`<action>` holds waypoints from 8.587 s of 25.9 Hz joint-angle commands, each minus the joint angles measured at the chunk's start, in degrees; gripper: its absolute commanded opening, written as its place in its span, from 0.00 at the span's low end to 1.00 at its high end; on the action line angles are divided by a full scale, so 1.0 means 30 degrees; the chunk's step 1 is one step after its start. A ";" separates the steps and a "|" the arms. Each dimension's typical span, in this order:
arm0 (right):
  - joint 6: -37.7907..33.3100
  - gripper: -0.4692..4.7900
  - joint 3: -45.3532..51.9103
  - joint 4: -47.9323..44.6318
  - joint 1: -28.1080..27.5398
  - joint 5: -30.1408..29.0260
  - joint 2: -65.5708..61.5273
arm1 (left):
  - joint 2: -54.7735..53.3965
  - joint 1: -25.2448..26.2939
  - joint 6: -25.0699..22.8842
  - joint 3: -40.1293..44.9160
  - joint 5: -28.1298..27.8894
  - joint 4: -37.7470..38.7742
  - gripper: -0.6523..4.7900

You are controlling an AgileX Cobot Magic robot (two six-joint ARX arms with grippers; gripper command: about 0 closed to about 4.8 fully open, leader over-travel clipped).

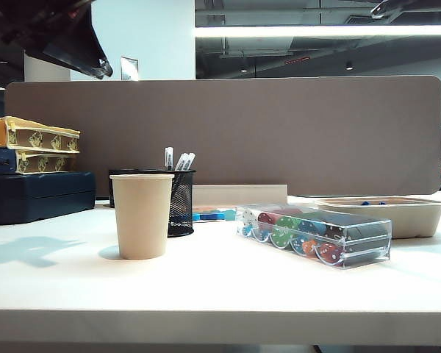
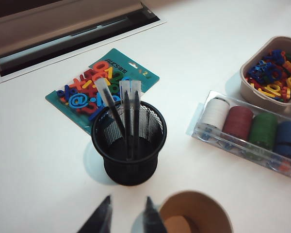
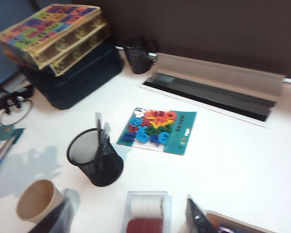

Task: Pick up one pen and put it in the pen container.

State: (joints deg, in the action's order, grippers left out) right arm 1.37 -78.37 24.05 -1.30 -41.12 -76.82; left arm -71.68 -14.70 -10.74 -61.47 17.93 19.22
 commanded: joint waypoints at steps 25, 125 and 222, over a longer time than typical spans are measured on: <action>0.2623 0.55 0.4947 0.2433 0.0007 0.6994 0.5712 | 0.4517 0.0015 0.0080 0.4269 -0.0619 0.0393 0.21; -0.1093 0.08 2.0057 -0.4852 0.0488 0.9872 1.9380 | 1.7908 0.0000 0.4758 1.7085 -0.7308 -0.5289 0.22; -0.0962 0.09 2.5893 -0.9100 0.3213 1.6094 2.4064 | 2.3846 -0.0117 0.5093 1.8659 -0.8255 -0.2426 0.11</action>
State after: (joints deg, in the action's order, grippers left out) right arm -0.45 -0.38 -2.35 8.36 7.70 -4.64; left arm -0.12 -15.09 4.69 -5.21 -6.72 12.71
